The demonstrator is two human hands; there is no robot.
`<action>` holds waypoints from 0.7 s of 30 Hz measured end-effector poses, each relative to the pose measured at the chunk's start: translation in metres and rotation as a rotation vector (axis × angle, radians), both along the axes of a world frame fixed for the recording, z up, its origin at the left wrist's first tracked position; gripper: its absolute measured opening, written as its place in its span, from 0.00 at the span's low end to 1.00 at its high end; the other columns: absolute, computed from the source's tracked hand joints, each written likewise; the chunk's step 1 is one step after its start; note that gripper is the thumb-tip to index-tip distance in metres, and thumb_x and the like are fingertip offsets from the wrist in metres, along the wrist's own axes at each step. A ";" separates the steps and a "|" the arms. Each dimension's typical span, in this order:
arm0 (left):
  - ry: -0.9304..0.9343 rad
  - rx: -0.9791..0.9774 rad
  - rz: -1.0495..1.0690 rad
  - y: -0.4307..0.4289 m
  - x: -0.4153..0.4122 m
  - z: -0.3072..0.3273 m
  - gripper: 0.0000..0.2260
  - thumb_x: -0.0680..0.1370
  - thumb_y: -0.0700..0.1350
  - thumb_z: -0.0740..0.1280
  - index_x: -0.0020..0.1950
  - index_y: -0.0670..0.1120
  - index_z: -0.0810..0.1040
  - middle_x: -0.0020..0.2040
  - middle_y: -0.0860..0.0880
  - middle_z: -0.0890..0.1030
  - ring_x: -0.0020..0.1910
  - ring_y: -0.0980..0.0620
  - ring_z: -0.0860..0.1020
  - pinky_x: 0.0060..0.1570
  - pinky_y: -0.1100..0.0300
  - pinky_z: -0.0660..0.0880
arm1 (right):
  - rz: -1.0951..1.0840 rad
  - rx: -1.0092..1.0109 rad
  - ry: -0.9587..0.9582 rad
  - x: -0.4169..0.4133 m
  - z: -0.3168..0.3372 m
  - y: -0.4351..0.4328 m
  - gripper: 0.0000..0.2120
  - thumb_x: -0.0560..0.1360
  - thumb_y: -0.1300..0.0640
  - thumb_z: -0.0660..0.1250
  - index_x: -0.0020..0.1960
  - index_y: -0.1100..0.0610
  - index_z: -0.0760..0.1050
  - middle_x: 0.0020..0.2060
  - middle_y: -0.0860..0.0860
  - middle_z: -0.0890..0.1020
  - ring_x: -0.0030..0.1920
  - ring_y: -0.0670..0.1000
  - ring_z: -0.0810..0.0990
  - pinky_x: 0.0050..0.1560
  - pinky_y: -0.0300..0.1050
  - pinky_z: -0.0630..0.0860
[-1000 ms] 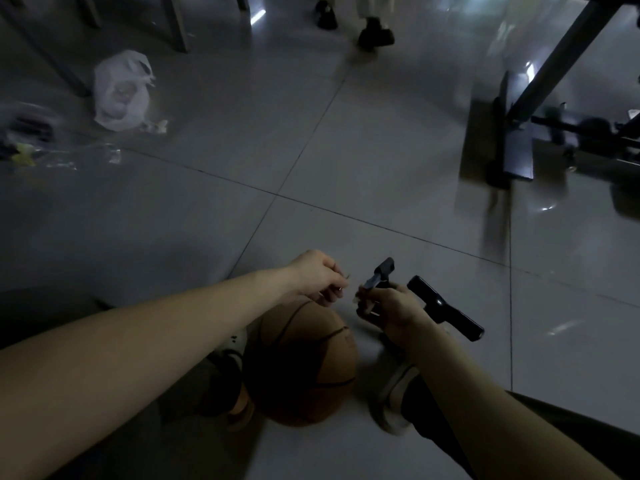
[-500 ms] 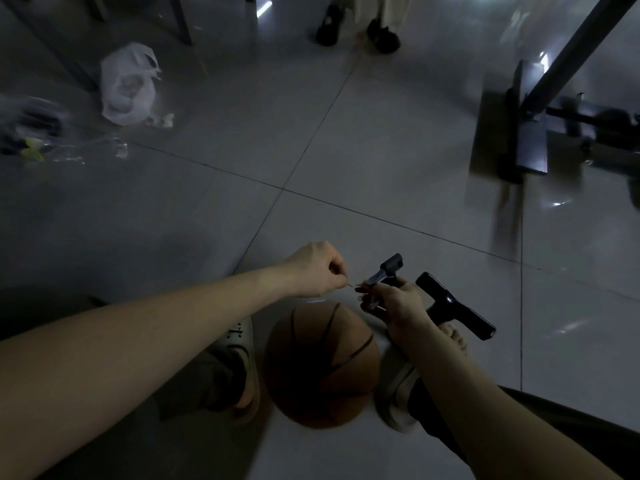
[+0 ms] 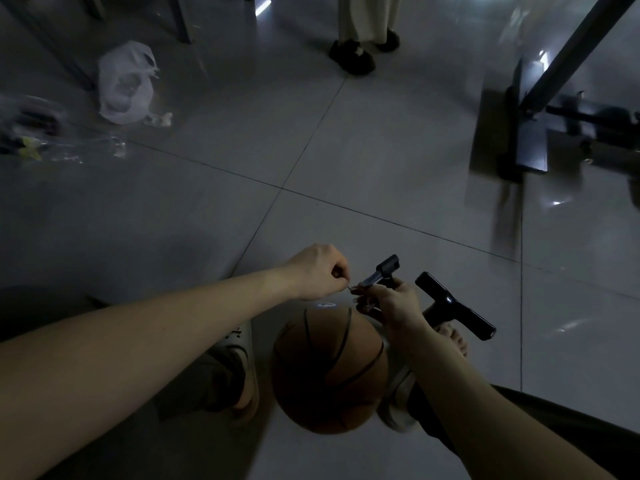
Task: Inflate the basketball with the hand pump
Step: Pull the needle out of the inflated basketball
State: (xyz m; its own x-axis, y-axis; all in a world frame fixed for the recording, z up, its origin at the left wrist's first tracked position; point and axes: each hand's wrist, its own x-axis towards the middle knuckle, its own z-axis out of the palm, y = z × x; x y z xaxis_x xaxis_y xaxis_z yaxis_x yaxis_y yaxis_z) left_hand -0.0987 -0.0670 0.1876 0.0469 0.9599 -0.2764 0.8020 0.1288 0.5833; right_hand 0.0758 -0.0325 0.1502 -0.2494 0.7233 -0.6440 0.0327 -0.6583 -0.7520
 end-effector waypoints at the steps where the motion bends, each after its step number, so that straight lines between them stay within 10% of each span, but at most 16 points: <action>1: 0.004 0.000 -0.006 0.000 0.001 0.000 0.06 0.79 0.45 0.69 0.52 0.47 0.85 0.43 0.56 0.80 0.41 0.61 0.76 0.39 0.70 0.67 | 0.000 0.000 0.001 0.000 0.000 0.000 0.10 0.74 0.73 0.68 0.54 0.67 0.75 0.37 0.60 0.84 0.35 0.56 0.82 0.35 0.47 0.79; 14: 0.071 0.042 -0.048 0.000 0.002 0.000 0.07 0.79 0.44 0.68 0.51 0.47 0.85 0.46 0.52 0.83 0.41 0.59 0.76 0.37 0.72 0.66 | 0.001 -0.010 -0.019 0.000 -0.003 0.002 0.12 0.74 0.72 0.68 0.57 0.70 0.75 0.43 0.64 0.85 0.34 0.54 0.82 0.37 0.49 0.79; 21: 0.375 0.102 -0.251 -0.007 0.023 0.000 0.09 0.82 0.44 0.62 0.49 0.43 0.80 0.47 0.46 0.77 0.42 0.48 0.77 0.41 0.55 0.75 | -0.073 -0.049 -0.115 -0.010 0.000 0.000 0.12 0.72 0.75 0.69 0.54 0.68 0.75 0.34 0.59 0.80 0.27 0.51 0.81 0.28 0.46 0.78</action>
